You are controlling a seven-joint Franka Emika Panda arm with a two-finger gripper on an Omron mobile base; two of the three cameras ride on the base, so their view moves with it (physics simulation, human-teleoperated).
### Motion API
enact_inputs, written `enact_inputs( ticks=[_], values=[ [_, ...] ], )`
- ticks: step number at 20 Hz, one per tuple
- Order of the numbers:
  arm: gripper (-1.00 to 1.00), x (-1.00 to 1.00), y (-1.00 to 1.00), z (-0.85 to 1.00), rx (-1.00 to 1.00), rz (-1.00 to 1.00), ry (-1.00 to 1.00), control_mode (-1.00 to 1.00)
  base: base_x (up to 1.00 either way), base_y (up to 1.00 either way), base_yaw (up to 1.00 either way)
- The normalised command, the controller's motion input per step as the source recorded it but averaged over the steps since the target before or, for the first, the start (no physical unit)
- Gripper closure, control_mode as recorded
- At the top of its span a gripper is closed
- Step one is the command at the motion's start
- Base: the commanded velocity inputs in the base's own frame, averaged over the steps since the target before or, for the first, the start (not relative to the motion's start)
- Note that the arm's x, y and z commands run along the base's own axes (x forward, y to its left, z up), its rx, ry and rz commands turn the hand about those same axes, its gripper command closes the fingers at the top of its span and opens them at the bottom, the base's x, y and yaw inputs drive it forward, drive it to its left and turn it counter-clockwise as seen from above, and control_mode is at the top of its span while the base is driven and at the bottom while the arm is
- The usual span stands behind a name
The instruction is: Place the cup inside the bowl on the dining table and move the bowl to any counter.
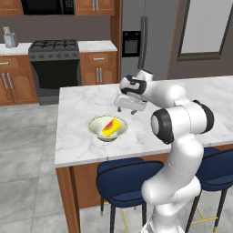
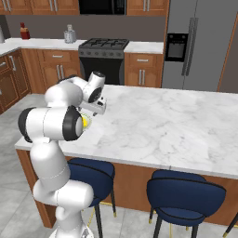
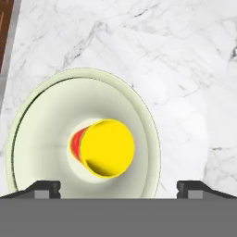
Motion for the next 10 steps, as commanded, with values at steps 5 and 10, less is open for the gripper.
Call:
enact_inputs(
  ticks=[5, 10],
  values=[
    [-1.00, -0.01, 0.00, 0.00, 0.09, 0.05, 0.00, -1.00, 0.00, 0.00, 0.00],
    [-1.00, -0.07, 0.00, 0.00, 0.09, 0.06, 0.00, -1.00, 0.00, 0.00, 0.00]
  ],
)
